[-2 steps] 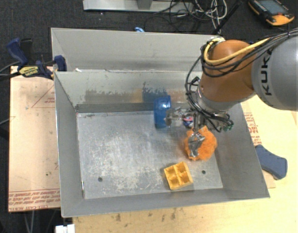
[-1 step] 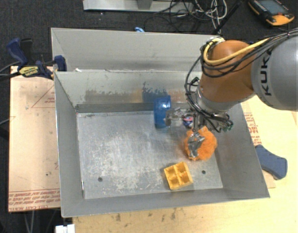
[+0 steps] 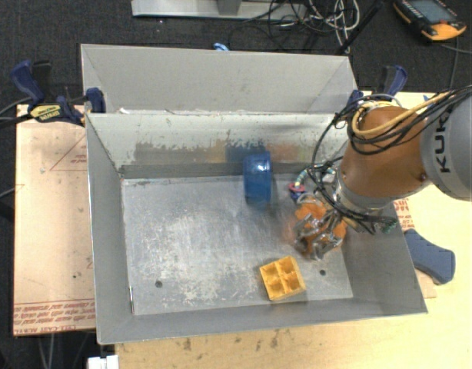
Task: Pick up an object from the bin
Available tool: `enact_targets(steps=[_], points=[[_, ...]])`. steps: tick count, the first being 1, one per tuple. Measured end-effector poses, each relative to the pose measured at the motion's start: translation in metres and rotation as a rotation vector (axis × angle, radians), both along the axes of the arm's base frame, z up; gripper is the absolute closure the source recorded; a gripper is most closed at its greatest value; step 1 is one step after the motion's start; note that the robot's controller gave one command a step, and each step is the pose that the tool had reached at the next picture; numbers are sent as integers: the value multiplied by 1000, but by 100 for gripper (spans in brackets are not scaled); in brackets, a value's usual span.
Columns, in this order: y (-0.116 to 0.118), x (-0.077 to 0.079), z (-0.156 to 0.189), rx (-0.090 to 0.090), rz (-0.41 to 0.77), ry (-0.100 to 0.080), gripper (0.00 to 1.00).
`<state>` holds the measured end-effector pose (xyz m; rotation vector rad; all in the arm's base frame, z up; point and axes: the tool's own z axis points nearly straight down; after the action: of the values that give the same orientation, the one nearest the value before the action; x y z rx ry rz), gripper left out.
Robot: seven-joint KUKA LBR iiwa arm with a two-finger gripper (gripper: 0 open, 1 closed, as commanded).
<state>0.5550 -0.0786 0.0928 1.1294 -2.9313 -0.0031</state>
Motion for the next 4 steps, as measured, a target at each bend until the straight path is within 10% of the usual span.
enact_targets(steps=[1, 3, 4], points=[[0, 0, 0, 0, 0, 0, 100], [11, 6, 106, 2, 150, -1, 100], [-41, 15, 12, -1, 414, -8, 0]])
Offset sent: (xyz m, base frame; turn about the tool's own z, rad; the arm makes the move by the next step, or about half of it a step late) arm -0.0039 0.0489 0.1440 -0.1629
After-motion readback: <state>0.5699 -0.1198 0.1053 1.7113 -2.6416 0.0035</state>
